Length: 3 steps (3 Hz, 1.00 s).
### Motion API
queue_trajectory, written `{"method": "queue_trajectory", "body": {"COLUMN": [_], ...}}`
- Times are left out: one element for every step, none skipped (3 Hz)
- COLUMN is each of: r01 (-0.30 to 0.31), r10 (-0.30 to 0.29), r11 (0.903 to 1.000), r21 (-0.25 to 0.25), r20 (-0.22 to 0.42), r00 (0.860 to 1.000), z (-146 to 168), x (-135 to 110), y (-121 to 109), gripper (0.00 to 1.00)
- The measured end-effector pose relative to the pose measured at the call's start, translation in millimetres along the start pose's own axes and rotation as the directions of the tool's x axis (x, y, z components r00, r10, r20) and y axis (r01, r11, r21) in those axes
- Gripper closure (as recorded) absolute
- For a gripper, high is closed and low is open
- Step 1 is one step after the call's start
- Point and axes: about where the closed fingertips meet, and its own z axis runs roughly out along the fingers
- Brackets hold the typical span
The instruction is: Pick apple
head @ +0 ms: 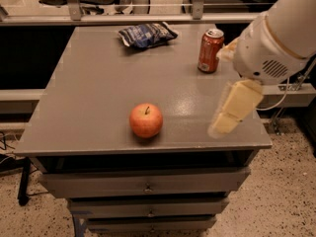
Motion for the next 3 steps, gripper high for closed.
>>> {"method": "queue_trajectory", "body": {"r01": [-0.002,0.0,0.003], "r10": [0.008,0.019,0.032], "r11": [0.999,0.9963,0.9921], "r21": [-0.045,-0.086,-0.126], "r20": [0.134,0.225,0.278], "r00": [0.991,0.974,0.96], "z": [32.5,71.1,113.2], "x": [-44.8,-66.4,-72.5], "y": [12.3,22.4,30.3], "gripper": [0.0,0.0,0.0]}}
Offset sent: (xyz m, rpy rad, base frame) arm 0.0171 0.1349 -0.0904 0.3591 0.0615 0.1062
